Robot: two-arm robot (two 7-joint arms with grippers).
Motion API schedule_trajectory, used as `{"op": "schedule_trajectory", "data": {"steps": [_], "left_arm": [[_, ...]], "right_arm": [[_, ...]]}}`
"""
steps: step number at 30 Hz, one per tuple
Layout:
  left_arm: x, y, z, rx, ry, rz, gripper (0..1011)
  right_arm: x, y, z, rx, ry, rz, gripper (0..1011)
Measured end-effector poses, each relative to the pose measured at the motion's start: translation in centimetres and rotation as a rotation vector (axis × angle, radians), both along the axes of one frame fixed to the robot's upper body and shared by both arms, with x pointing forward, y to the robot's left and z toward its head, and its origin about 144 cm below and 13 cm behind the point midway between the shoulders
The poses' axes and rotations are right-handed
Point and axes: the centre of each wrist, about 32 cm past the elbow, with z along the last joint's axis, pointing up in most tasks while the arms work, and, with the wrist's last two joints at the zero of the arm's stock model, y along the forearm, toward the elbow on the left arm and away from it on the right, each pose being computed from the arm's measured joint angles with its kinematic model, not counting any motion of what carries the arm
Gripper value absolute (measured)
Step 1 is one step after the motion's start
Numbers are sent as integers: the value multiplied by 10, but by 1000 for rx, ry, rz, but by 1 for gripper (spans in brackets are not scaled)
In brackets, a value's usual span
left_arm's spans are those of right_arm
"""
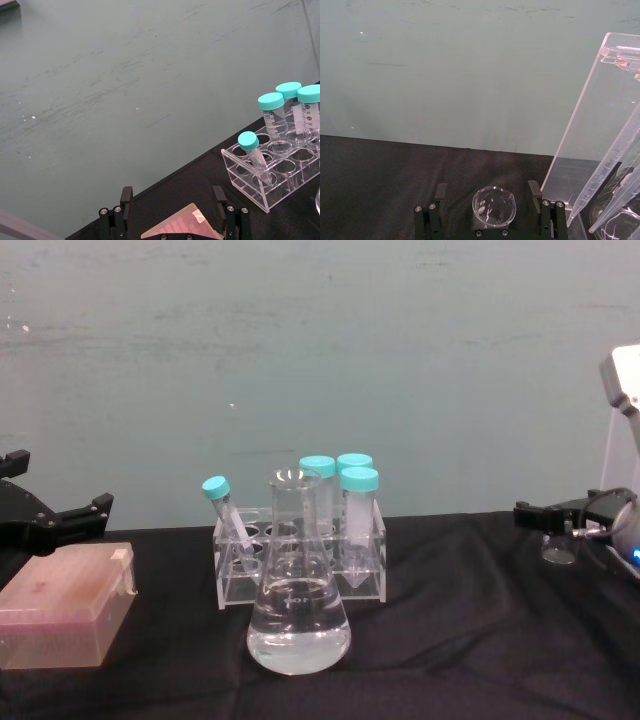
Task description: Place the experimental apparatus aside using one hand.
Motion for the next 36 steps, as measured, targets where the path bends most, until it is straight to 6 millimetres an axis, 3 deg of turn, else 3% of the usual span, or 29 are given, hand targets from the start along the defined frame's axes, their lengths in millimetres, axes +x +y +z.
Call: {"op": "schedule_trajectory", "data": {"steps": [12,20,36], "left_arm": [[0,0,0,0,0,0,1000],[0,0,0,0,0,0,1000],[0,0,0,0,0,0,1000]], "right_arm": [[-1,0,1,-1,-11,-1,1003],[-7,1,12,-4,-94,2,1003],[-31,-5,31,20,-170,213,1003]]}}
